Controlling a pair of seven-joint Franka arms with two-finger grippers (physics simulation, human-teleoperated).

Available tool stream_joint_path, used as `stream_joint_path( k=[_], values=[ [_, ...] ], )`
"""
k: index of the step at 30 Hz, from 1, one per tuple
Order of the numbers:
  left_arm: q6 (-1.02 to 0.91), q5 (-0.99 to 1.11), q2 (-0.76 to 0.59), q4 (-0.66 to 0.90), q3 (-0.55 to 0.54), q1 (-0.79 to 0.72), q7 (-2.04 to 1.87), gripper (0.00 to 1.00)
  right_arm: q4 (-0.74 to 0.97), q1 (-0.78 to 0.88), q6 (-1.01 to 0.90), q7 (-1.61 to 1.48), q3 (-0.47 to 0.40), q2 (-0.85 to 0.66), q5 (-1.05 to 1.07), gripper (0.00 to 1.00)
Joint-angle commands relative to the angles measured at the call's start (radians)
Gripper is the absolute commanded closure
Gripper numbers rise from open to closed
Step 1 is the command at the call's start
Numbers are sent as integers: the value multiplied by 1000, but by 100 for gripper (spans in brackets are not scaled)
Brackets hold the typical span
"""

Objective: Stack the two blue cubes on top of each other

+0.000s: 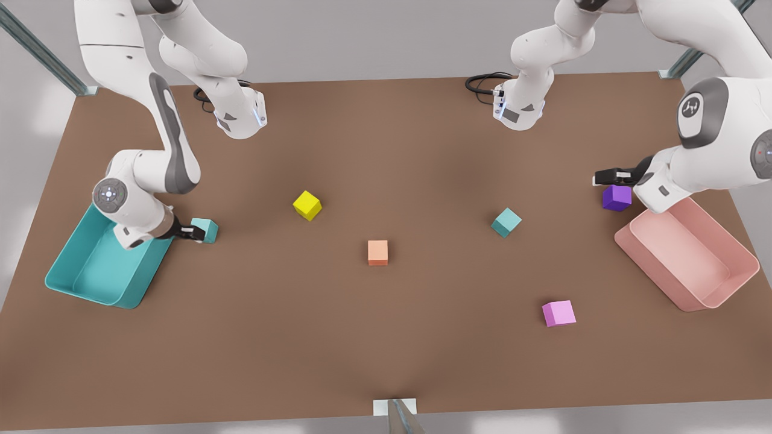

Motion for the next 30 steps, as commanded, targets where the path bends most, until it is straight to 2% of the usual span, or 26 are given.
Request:
stream_joint_path(
  k=[1,9,30],
  values=[
    [-13,1,5,0,-1,1,-1,0,-22,0,81,35,0,2,9,0],
    [-13,1,14,0,-1,4,-1,0,-97,-52,90,-113,0,51,69,0],
    [-33,2,26,2,-1,2,-1,0,-131,-63,106,-116,-11,99,64,0]
  ],
)
